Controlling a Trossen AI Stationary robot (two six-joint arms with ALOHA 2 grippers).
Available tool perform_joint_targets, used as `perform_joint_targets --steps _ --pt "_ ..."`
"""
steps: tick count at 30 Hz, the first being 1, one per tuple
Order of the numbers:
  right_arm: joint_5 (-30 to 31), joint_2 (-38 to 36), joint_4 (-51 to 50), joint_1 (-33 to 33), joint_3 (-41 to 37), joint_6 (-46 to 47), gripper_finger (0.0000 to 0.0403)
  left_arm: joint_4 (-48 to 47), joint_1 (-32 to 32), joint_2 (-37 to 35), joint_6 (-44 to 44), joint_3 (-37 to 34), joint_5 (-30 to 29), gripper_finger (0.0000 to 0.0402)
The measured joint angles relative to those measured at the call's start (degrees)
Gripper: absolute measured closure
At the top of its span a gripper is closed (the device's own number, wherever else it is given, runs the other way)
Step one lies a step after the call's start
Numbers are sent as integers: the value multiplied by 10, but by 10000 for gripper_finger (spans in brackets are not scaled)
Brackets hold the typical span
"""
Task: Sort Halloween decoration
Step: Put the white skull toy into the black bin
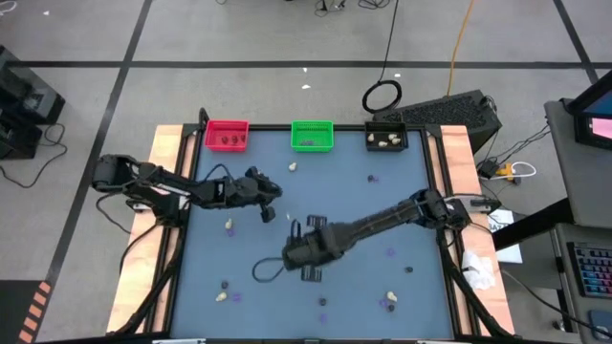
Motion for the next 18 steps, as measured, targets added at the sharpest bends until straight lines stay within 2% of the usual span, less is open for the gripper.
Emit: perform_joint_targets --steps 9,12,18 --pt "57 -21 -100 -143 1 -122 360 -3 100 -33 32 -19 3 362" --pt "73 -25 -131 -209 1 -171 360 1 121 -38 45 -19 6 362" --pt "72 -28 -121 -361 1 -266 360 -4 159 -39 53 -19 47 362"
